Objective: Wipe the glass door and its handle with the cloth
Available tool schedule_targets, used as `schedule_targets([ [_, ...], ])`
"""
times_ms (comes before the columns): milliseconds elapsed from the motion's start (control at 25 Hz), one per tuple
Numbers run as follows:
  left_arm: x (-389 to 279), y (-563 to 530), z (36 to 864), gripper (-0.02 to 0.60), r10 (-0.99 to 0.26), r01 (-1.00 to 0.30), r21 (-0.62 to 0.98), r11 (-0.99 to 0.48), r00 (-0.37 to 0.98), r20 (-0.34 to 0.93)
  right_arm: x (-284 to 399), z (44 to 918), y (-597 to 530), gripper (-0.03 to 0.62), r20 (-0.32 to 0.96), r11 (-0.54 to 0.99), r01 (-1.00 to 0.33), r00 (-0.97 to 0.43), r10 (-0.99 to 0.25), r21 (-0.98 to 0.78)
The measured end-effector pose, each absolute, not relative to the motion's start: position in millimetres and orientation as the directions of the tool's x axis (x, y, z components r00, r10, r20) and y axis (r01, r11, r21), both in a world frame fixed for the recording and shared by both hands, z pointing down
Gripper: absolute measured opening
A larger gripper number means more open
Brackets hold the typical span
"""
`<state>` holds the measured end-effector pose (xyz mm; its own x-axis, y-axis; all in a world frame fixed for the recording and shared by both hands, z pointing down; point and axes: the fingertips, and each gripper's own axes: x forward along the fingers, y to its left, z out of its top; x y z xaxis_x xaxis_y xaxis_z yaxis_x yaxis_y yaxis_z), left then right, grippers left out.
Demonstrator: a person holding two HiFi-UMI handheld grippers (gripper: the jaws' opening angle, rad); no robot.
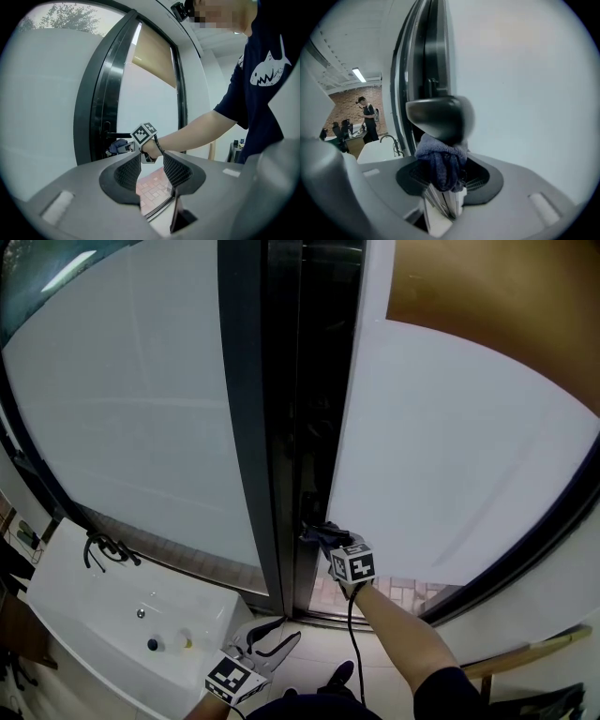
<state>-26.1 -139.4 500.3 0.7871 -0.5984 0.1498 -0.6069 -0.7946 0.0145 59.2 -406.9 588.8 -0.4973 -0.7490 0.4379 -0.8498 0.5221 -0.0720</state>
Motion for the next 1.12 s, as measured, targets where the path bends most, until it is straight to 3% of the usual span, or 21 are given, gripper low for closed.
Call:
schedule_targets([
  [320, -21, -137, 498, 0.146, -0.585, -0.593, 0.011, -0.805, 0.798, 0.140, 83, 581, -394, 0.164, 0.418, 0.506, -0.854, -0.505, -0.755, -0.119],
  [640, -21, -133, 497, 0.146, -0.586, -0.594, 0.016, -0.804, 0.798, 0.140, 29, 573, -385, 0.164, 0.355, 0.571, -0.786, -0.617, -0.702, -0.236],
  [1120, -25, -135, 503, 0.146, -0.605, -0.614, 0.015, -0.789, 0.780, 0.160, 9, 576, -401, 0.164, 0.382, 0.640, -0.761, -0.626, -0.680, -0.106],
])
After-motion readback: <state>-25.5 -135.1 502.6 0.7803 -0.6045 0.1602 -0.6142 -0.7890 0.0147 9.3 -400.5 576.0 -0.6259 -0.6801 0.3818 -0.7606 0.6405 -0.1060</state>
